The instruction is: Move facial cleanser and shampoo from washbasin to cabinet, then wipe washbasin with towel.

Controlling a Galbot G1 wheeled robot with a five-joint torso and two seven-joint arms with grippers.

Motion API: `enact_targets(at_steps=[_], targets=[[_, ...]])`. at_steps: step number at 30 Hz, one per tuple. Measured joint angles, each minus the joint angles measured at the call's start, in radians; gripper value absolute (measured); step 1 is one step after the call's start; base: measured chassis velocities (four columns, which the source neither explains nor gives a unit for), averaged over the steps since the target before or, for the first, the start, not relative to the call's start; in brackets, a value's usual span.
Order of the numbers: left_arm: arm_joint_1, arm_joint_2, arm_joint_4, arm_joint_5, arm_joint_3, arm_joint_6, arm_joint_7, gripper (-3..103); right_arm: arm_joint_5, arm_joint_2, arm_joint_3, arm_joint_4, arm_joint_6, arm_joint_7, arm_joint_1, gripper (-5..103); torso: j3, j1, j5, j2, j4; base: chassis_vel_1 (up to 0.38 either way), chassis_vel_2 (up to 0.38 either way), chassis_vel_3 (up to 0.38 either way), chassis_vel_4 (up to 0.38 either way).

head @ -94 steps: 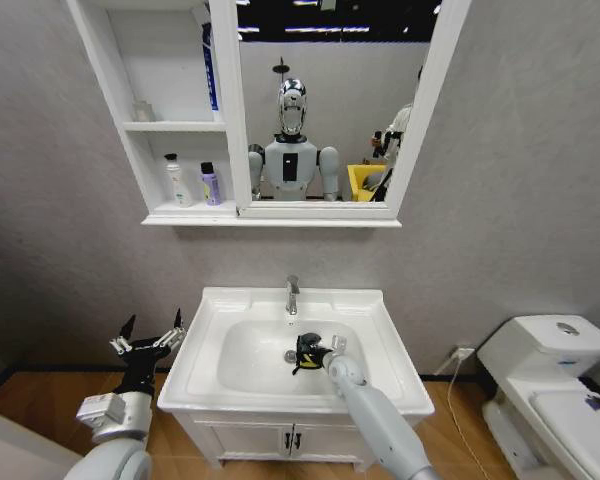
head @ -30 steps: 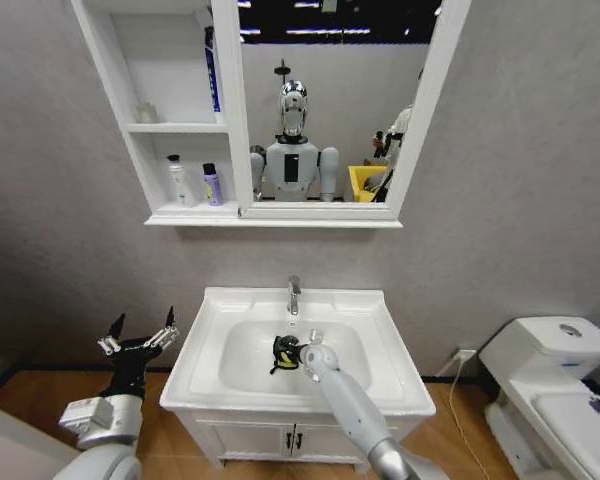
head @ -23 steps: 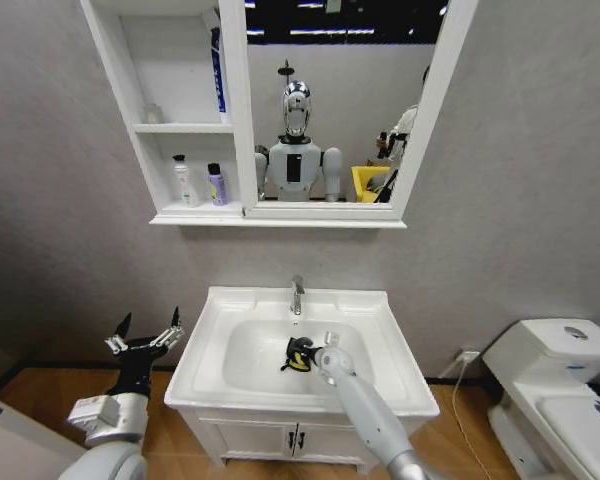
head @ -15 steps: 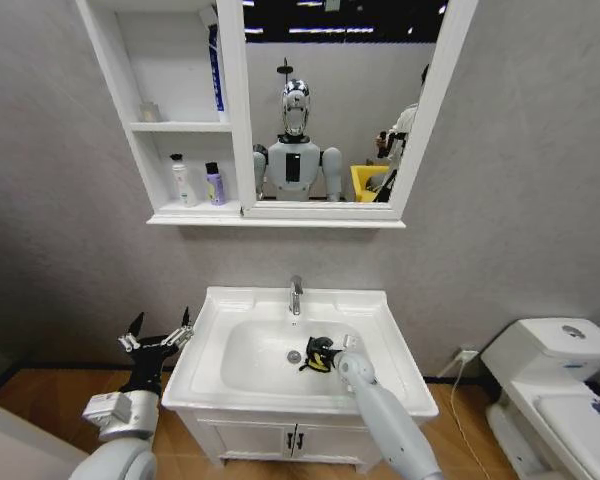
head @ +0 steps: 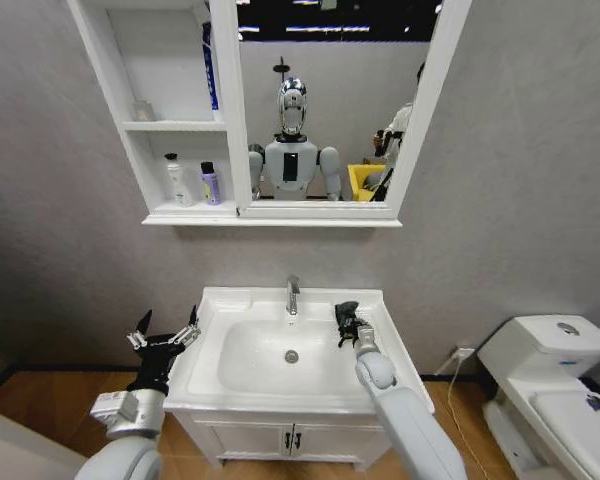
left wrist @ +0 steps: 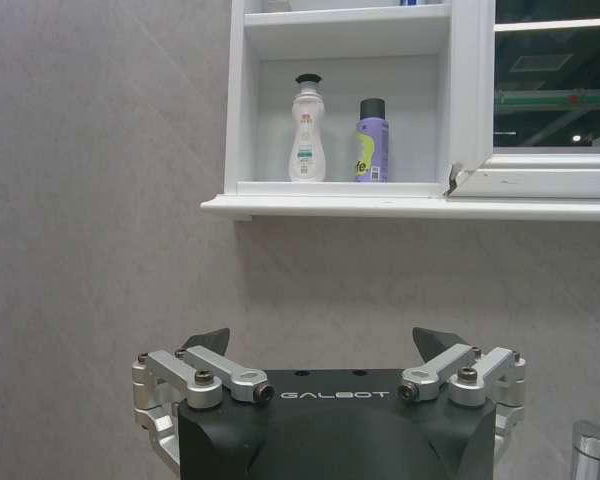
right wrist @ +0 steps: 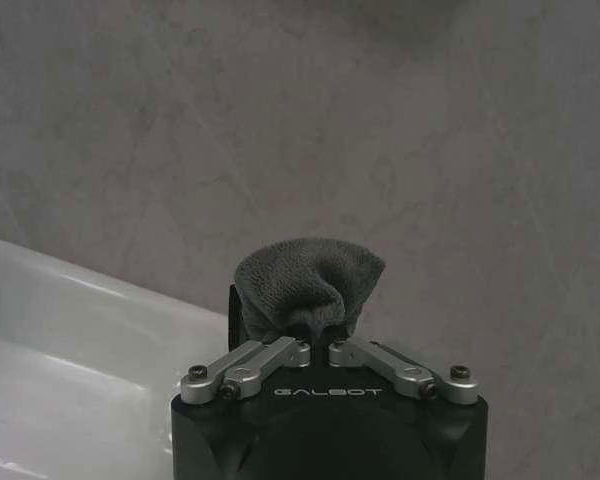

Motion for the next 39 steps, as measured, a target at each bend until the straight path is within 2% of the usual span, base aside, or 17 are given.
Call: enact_targets(at_steps=[4,7,9,13,15,16,19,23,24,26,28,31,32,34,35,37,39], targets=[[0.002,0.000,-0.009,-0.001,0.002,0.004,-0.003,100,0.048,-0.016,0.047,-0.022,-0.014,-0.021,-0.003,3,0.000,0.000,0.0003,0.000,-0.0001,0.000,0.000,0.000,0.000],[0.002,0.000,-0.011,-0.002,0.002,0.006,-0.007,100,0.085,-0.031,0.078,-0.046,-0.028,-0.073,-0.006,3,0.000,0.000,0.0005,0.000,0.0000,0.000,0.000,0.000,0.000],[0.002,0.000,-0.012,-0.002,0.001,0.007,-0.009,100,0.150,-0.055,0.111,-0.068,-0.044,-0.178,-0.010,1,0.000,0.000,0.0004,0.000,-0.0002,0.000,0.000,0.000,0.000],[0.002,0.000,-0.012,-0.002,0.001,0.007,-0.009,100,0.220,-0.064,0.114,-0.082,-0.046,-0.207,-0.005,5,0.000,0.000,0.0003,0.000,-0.0002,0.000,0.000,0.000,0.000],[0.001,0.001,-0.012,-0.002,0.003,0.007,-0.009,100,0.305,-0.065,0.118,-0.094,-0.061,-0.207,0.007,21,0.000,0.000,0.0002,0.000,0.0003,0.000,0.000,0.000,0.000],[0.001,0.001,-0.012,-0.002,0.003,0.007,-0.009,100,0.305,-0.065,0.118,-0.094,-0.061,-0.207,0.007,21,0.000,0.000,0.0002,0.000,0.0003,0.000,0.000,0.000,0.000],[0.002,0.005,-0.013,-0.002,0.003,0.007,-0.009,100,0.314,-0.065,0.124,-0.114,-0.052,-0.204,0.022,37,0.000,0.000,0.0003,0.000,0.0002,0.000,0.000,0.000,0.000],[0.002,0.008,-0.013,-0.003,0.001,0.007,-0.009,100,0.328,-0.071,0.126,-0.119,-0.049,-0.204,0.028,43,0.000,0.000,0.0001,0.000,0.0002,0.000,0.000,0.000,0.000],[0.002,0.009,-0.013,-0.003,0.000,0.007,-0.009,100,0.335,-0.072,0.129,-0.112,-0.049,-0.203,0.021,54,0.000,0.000,0.0002,0.000,0.0003,0.000,0.000,0.000,0.000],[0.001,0.010,-0.013,-0.004,0.000,0.007,-0.010,100,0.342,-0.075,0.135,-0.087,-0.049,-0.205,-0.003,65,0.000,0.000,0.0001,0.000,0.0002,0.000,0.000,0.000,0.000],[0.000,0.012,-0.013,-0.005,0.000,0.007,-0.010,100,0.343,-0.077,0.138,-0.079,-0.049,-0.207,-0.011,65,0.000,0.000,0.0002,0.000,0.0000,0.000,0.000,0.000,0.000],[-0.006,0.017,-0.009,-0.012,0.002,0.006,-0.010,100,0.343,-0.084,0.143,-0.053,-0.034,-0.216,-0.037,82,0.000,0.000,0.0002,0.000,0.0000,0.000,0.000,0.000,0.000],[-0.006,0.017,-0.009,-0.012,0.002,0.006,-0.010,100,0.343,-0.084,0.143,-0.053,-0.034,-0.216,-0.037,82,0.000,0.000,0.0002,0.000,0.0000,0.000,0.000,0.000,0.000],[-0.010,0.022,-0.009,-0.017,0.003,0.006,-0.010,100,0.319,-0.087,0.154,-0.023,-0.021,-0.208,-0.058,88,0.000,0.000,0.0003,0.000,0.0002,0.000,0.000,0.000,0.000],[-0.013,0.025,-0.009,-0.023,0.003,0.006,-0.010,100,0.284,-0.090,0.174,0.029,-0.011,-0.187,-0.092,97,0.000,0.000,0.0003,0.000,0.0006,0.000,0.000,0.000,0.000],[-0.014,0.027,-0.009,-0.028,0.002,0.006,-0.010,100,0.264,-0.093,0.189,0.080,-0.008,-0.174,-0.124,97,0.000,0.000,0.0004,0.000,0.0004,0.000,0.000,0.000,0.000],[-0.023,0.028,-0.009,-0.038,-0.002,0.006,-0.010,100,0.212,-0.079,0.243,0.277,-0.028,-0.118,-0.247,100,0.000,0.000,-0.0006,0.000,0.0001,0.000,0.000,0.000,0.000]])
